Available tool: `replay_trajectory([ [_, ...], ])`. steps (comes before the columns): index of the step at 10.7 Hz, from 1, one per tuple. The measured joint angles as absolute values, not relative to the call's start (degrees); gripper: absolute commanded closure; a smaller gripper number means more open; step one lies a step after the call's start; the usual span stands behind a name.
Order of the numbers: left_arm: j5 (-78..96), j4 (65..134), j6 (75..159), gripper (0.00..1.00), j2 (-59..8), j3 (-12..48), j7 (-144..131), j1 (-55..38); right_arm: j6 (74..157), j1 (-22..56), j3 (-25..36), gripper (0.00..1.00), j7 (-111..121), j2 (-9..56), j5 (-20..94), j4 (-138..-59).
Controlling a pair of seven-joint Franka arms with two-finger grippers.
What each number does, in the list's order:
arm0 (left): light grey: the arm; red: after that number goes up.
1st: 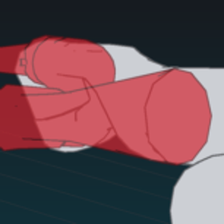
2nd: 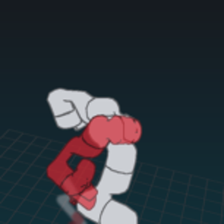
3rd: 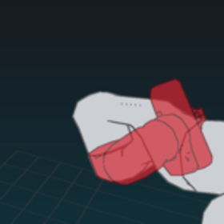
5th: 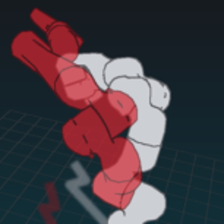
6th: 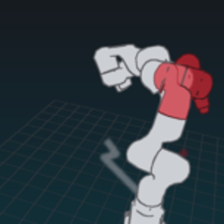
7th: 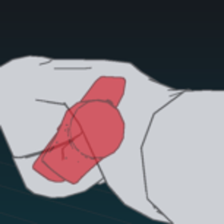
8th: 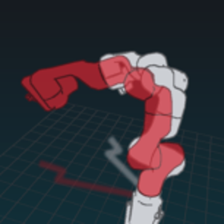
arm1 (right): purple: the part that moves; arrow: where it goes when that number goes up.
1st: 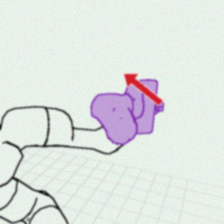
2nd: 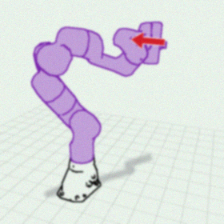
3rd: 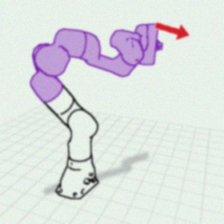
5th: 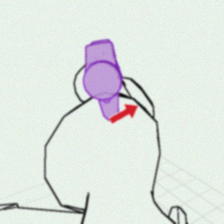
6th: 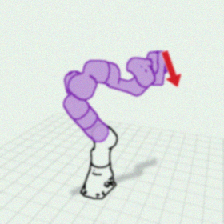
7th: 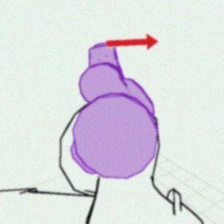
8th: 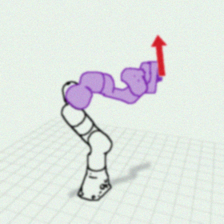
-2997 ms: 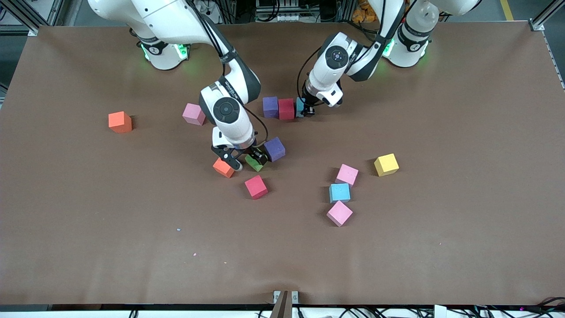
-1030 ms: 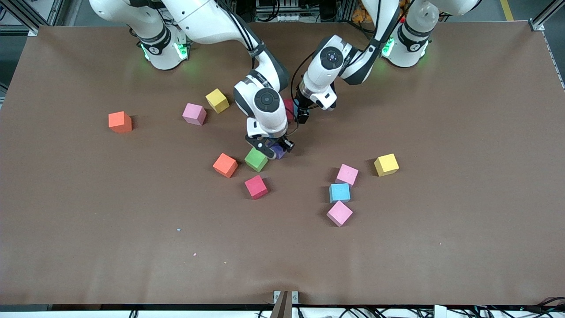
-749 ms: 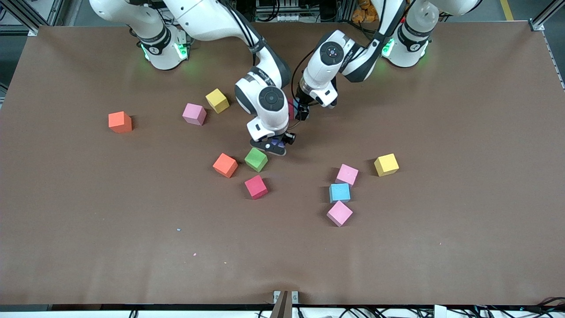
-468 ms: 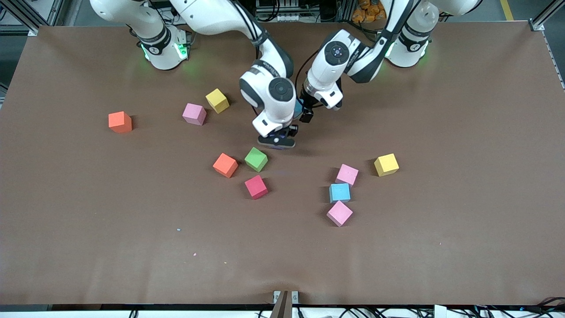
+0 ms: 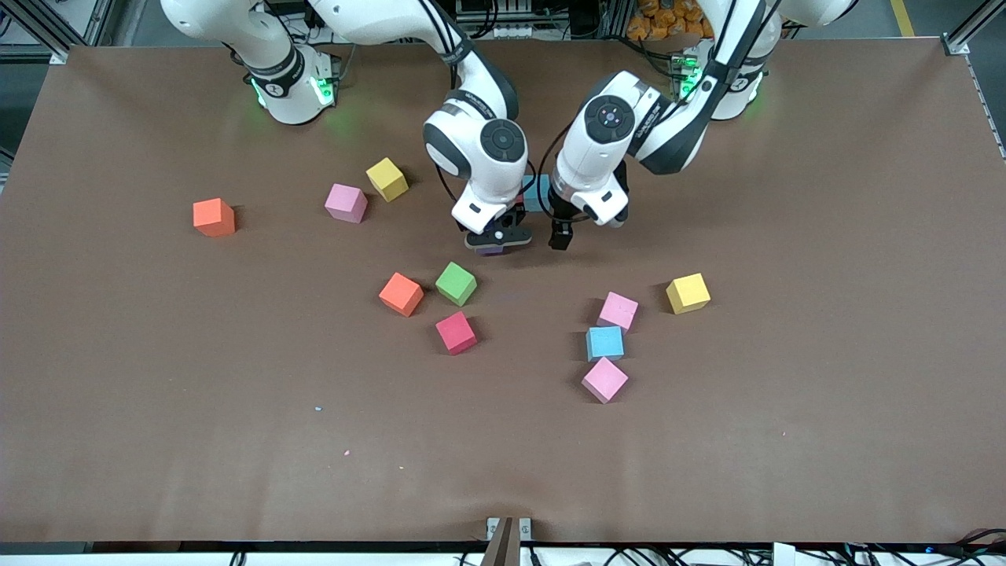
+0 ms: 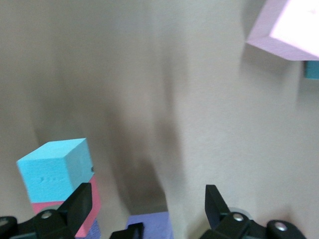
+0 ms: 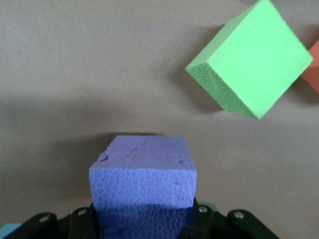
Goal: Arrange 11 blocks into digit 3
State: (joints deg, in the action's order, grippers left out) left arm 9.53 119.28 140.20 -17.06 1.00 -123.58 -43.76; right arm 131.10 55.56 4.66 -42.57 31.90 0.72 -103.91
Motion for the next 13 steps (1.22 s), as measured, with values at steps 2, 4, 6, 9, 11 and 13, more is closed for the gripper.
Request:
replay_trajectory([
  [2,6.2,117.1,140.1,0.0,-19.6,0.9,-121.0,-42.2,139.6,55.6,4.7,1.0,-42.2,29.5,0.7,-110.4],
  [4,5.6,116.1,140.1,0.0,-20.5,0.7,-112.0,-39.1,141.6,55.6,4.6,1.0,-42.0,28.0,0.7,-113.4],
  [6,5.6,115.1,139.0,0.0,-20.5,0.6,-99.1,-35.9,141.6,55.6,4.6,1.0,-41.6,27.0,0.7,-114.6],
  [9,5.5,111.1,132.6,0.0,-20.5,0.5,-79.8,-32.3,141.7,55.6,4.4,1.0,-41.5,26.6,0.7,-115.2],
  [11,5.5,110.2,130.2,0.0,-20.5,0.5,-68.7,-31.2,141.7,55.6,4.2,1.0,-41.5,26.6,0.7,-115.7],
  [13,5.5,110.2,128.3,0.0,-20.5,0.5,-57.9,-29.4,142.1,55.6,4.0,1.0,-41.5,26.6,0.7,-116.7],
])
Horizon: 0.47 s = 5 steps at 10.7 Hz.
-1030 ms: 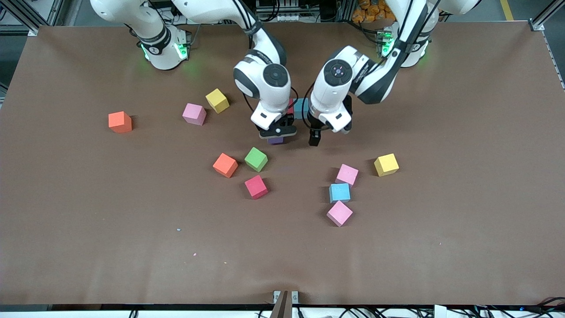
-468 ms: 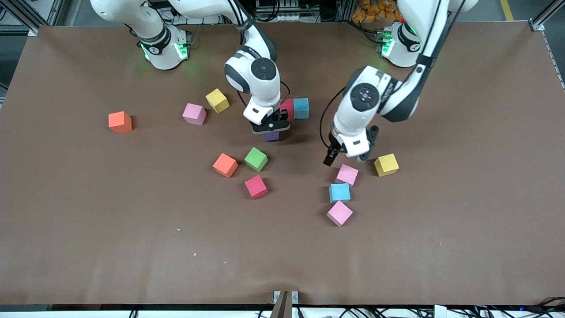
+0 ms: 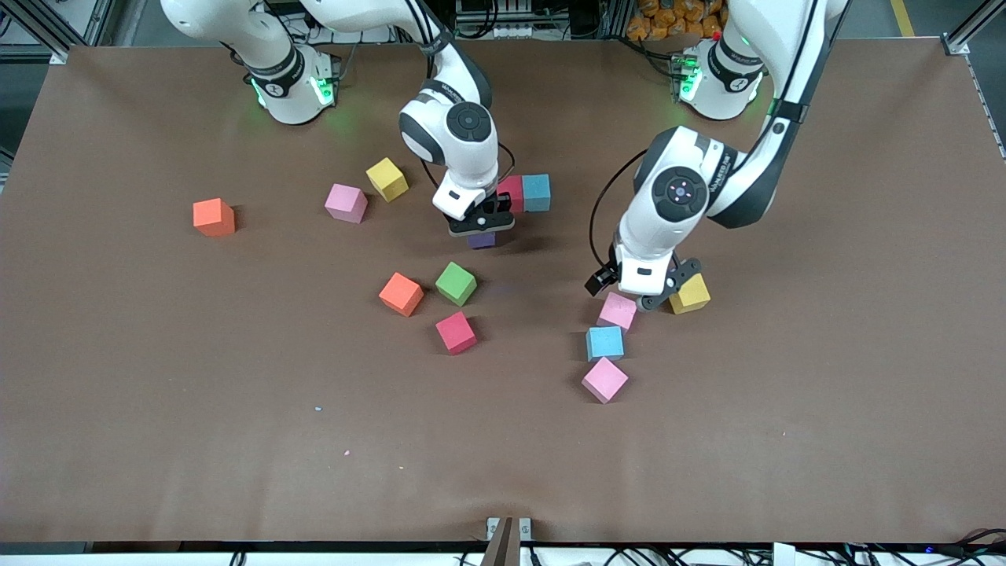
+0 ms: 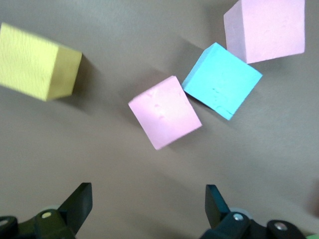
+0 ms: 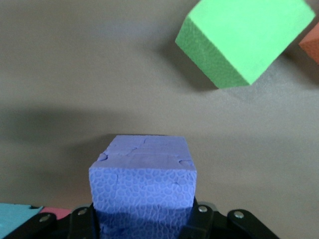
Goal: Arrange 11 blocks into digit 3
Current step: 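Reach and grasp the light pink block with the left gripper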
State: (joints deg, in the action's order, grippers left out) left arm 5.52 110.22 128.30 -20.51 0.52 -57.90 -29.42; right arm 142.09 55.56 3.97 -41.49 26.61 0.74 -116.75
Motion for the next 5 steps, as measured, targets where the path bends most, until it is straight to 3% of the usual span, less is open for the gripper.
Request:
replay_trajectory([
  [5,3.3,109.5,127.2,0.0,-20.8,0.5,-41.4,-27.5,142.2,55.6,2.6,1.0,-41.5,26.6,3.5,-117.1],
])
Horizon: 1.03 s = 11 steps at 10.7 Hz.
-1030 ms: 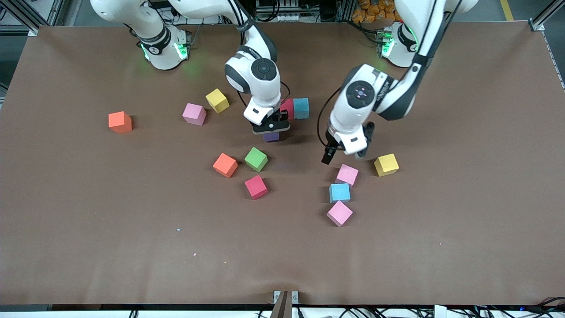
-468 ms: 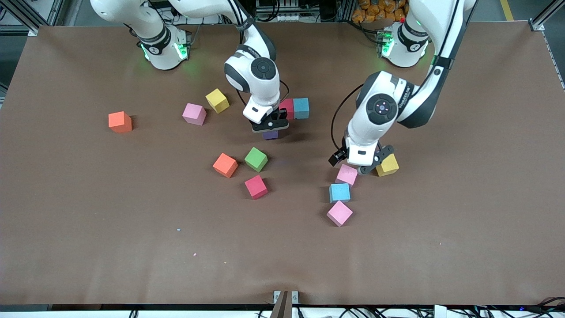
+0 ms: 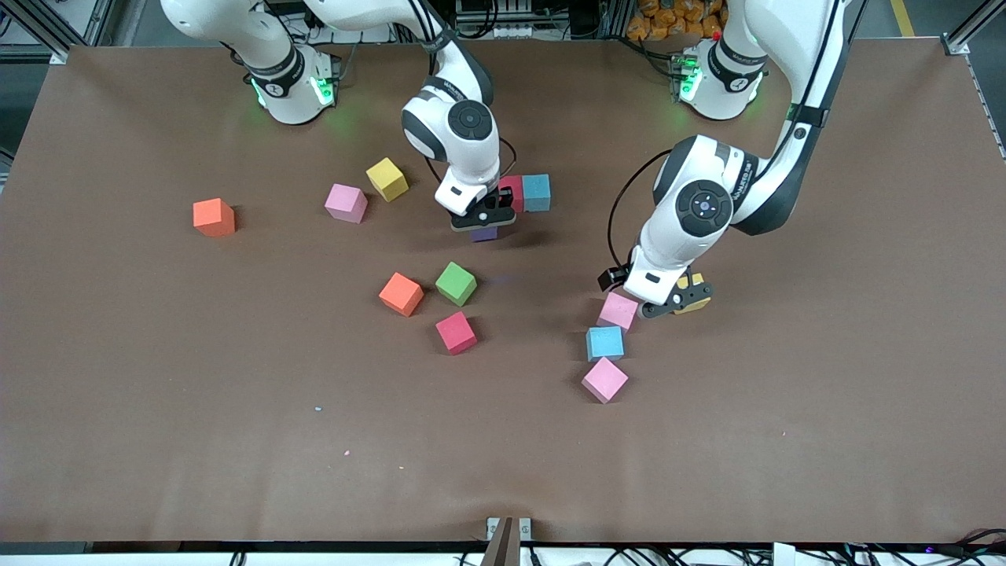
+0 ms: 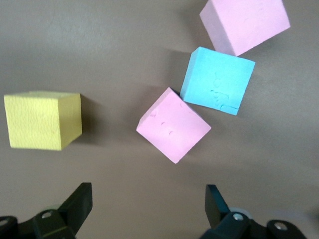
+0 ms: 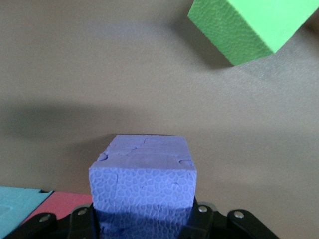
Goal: Arrange 11 blocks into digit 3
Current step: 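Reach and grasp the light pink block with the left gripper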
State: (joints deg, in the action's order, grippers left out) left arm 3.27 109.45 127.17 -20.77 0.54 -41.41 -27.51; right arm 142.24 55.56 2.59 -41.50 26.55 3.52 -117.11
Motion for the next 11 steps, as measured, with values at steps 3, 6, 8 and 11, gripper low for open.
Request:
replay_trajectory([
  [3,0.2,108.9,127.0,0.0,-23.4,0.9,-39.8,-27.9,142.3,55.6,2.6,1.0,-39.1,26.5,6.6,-117.3],
  [6,-4.6,107.9,127.0,0.0,-26.2,1.4,-36.5,-28.0,142.3,55.6,2.6,1.0,-37.5,26.4,8.0,-117.9],
  [8,-5.5,107.5,127.0,0.0,-26.4,1.4,-33.2,-28.0,142.3,55.6,2.6,1.0,-37.4,26.3,8.0,-118.2],
  [11,-5.6,105.8,127.6,0.0,-27.5,2.1,-30.3,-28.4,142.3,55.6,2.6,0.89,-37.4,26.3,8.0,-118.4],
])
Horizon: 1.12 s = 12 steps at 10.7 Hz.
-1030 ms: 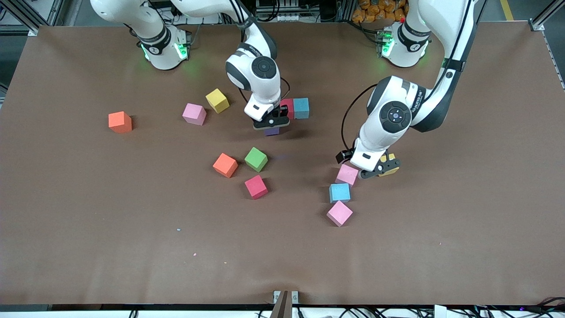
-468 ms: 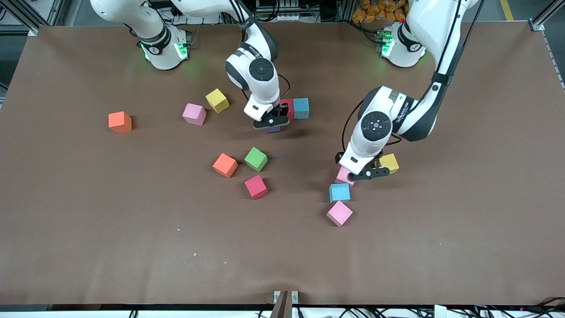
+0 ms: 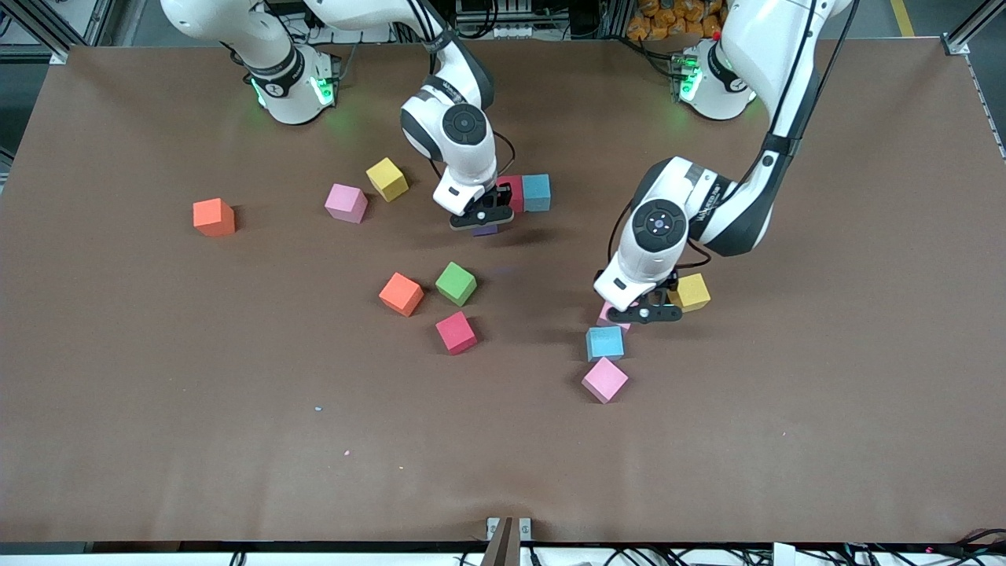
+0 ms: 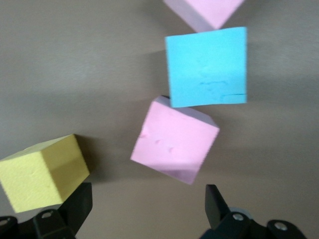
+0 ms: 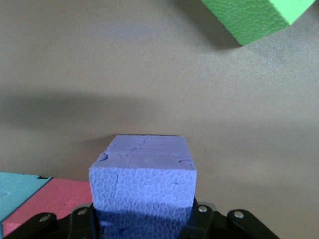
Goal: Arrange 11 blocks into digit 3
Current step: 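Reach and grasp the light pink block with the left gripper, then lift pink block with the left gripper while the right gripper grasps green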
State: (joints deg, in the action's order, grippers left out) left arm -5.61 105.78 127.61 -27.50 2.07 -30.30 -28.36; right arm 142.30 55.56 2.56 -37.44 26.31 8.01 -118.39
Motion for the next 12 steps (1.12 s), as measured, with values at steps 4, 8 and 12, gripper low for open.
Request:
replay_trajectory([
  [4,-5.7,105.1,133.0,0.0,-30.2,2.6,-22.7,-28.9,142.3,55.6,2.5,0.0,-37.4,26.3,8.1,-118.5],
  [8,-5.7,104.9,133.8,0.0,-30.5,2.5,-13.2,-28.5,142.3,55.6,2.4,0.0,-37.6,26.3,8.7,-118.7],
  [12,-5.7,104.9,135.4,0.0,-31.5,2.5,-9.5,-28.4,138.2,55.4,2.5,0.0,-37.6,25.4,8.8,-117.0],
])
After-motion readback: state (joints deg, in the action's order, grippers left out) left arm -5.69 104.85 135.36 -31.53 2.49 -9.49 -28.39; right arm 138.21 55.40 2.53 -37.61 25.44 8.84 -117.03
